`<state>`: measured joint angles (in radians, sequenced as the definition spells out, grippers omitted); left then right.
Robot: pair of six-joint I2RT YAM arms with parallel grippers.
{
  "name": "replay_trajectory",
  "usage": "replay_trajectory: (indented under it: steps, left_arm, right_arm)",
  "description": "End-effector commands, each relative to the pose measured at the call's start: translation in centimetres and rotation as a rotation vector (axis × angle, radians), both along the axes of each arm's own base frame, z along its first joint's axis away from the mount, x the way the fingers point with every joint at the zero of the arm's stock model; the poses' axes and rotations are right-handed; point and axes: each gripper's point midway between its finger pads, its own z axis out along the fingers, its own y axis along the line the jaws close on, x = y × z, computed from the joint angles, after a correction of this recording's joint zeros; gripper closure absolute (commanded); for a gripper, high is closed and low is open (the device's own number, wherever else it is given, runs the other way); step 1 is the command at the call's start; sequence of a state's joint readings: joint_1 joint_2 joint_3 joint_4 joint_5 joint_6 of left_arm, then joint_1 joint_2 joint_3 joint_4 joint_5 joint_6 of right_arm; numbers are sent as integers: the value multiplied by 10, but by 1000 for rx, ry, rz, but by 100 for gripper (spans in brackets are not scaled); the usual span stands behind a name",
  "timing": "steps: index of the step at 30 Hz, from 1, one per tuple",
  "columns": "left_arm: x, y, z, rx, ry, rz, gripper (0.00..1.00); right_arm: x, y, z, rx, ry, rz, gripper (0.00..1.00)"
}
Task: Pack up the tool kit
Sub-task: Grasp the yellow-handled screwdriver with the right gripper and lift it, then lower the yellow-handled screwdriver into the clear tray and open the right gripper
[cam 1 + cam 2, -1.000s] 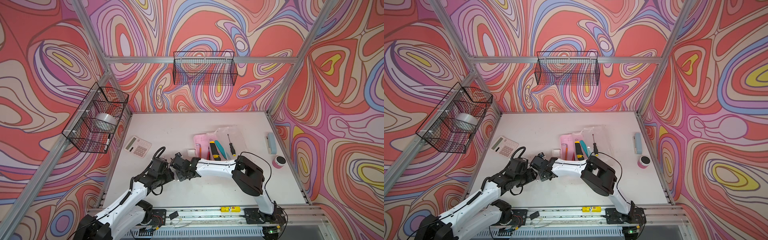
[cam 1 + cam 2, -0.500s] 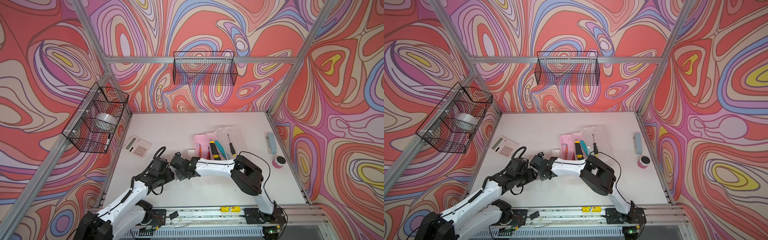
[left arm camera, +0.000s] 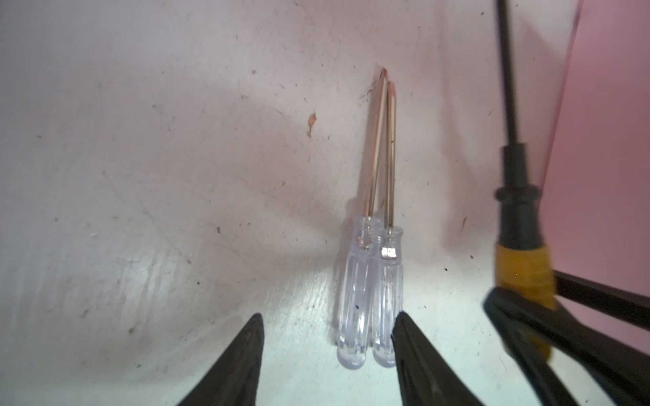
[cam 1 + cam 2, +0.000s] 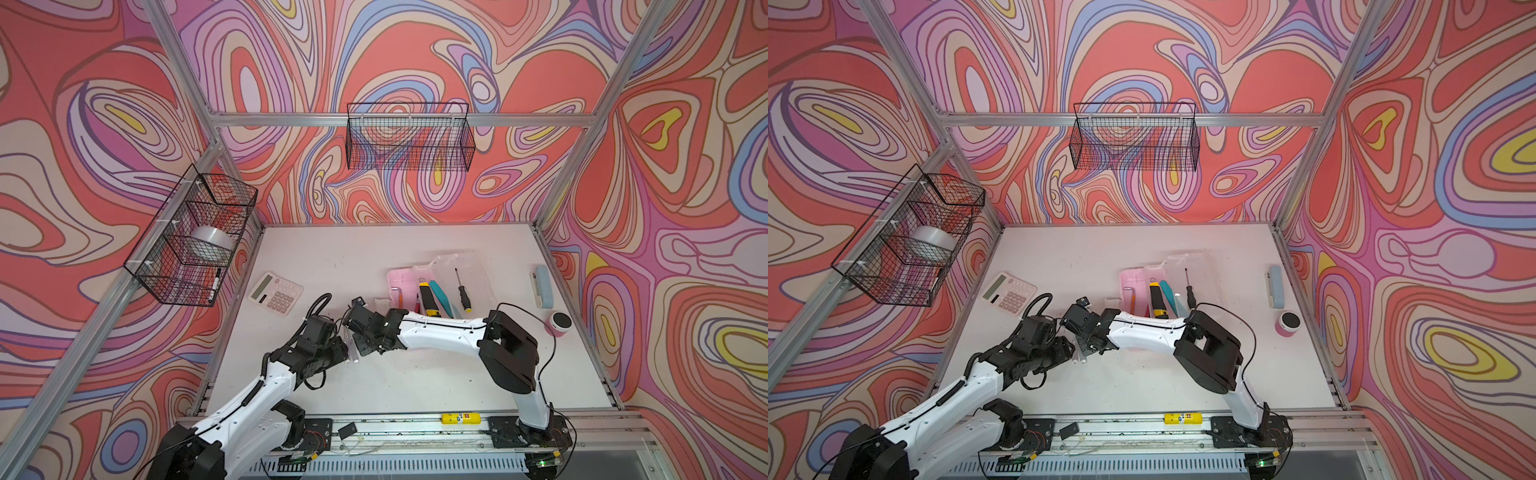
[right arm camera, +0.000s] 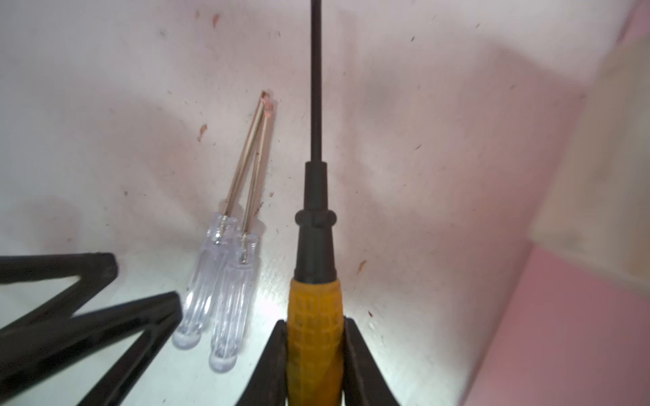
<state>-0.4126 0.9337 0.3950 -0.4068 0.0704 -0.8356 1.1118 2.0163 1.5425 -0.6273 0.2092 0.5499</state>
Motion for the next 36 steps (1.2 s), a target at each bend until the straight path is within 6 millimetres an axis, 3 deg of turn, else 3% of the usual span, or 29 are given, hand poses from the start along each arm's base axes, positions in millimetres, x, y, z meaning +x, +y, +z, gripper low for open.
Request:
replay_trajectory:
  steps: [1,6,12,16,19,25,36]
  left_arm:
    - [3,3,7,9,-22,20,40]
    - [6,2,9,8,-28,18,40]
    - [14,-4,15,0,-37,-3,40]
    - [20,-10,19,-16,-44,-17,41]
    - [23,-14,23,-22,-48,-32,41]
    - [25,-14,25,-17,-53,-35,41]
    - [21,-11,22,-14,-47,-30,41]
  right_arm:
    - [10,-17,53,8,-102,-20,82]
    - [24,-67,110,-13,-202,-97,82]
    - [48,-168,162,-80,-306,-264,82]
    - [60,-244,173,-113,-322,-394,82]
    - [62,-280,170,-107,-308,-457,82]
    - [60,-313,140,-164,-251,-509,84]
    - [58,-321,96,-190,-171,-526,82]
